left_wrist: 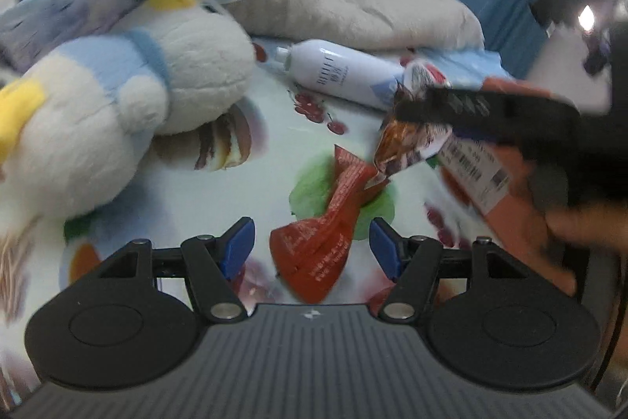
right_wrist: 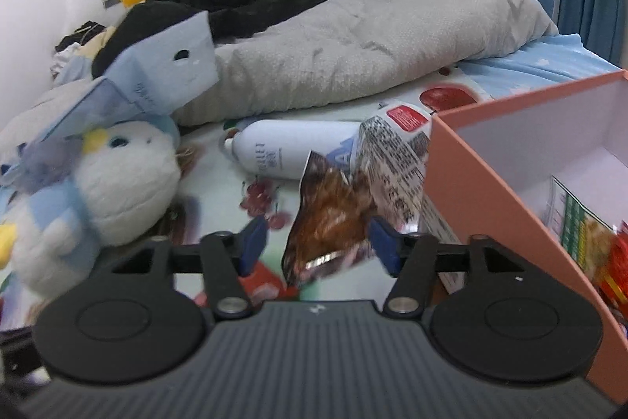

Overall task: Organize snacks
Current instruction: 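Grasp the red foil packet with left tool while right tool grasps brown translucent snack bag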

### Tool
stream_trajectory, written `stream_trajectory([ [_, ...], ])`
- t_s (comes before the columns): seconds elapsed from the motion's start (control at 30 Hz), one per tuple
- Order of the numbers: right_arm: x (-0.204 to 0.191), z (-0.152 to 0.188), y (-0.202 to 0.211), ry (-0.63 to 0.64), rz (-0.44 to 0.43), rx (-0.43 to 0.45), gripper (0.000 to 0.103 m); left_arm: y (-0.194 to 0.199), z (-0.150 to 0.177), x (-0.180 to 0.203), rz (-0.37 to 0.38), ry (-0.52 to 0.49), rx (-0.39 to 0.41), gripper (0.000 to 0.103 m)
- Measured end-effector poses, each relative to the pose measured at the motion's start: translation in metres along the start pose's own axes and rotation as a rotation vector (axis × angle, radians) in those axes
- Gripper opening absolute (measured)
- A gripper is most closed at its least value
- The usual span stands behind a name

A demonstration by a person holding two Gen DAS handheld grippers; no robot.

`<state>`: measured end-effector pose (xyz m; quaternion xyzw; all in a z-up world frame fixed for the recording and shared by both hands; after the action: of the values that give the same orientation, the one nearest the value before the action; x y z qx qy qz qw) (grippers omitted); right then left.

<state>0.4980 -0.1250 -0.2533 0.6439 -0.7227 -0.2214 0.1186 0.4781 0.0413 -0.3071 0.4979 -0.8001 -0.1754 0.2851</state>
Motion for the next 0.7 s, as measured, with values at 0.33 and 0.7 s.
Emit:
stream_trajectory([
  [0.33, -0.012, 0.006, -0.053, 0.131, 0.092, -0.055, 0.078, -0.035, 0.005, 0.018, 0.006, -0.185, -0.046, 0.054],
  [0.7, 0.001, 0.009, -0.072, 0.169, 0.18, -0.069, 0.049, -0.038, 0.006, 0.013, -0.042, -0.111, -0.023, 0.038],
])
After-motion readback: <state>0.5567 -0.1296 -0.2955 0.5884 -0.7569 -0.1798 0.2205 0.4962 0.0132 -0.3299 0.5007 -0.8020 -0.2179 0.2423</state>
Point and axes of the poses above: each gripper's, at about its wrist camera, not at the fingertips, and y roughly against the way its jaws point, x to its right, z to its underside, the point moved 10 cm from there along -y, roughly the way its jaws point, and after that the axes turned 8 degrees about x, right-handed, at the moved point
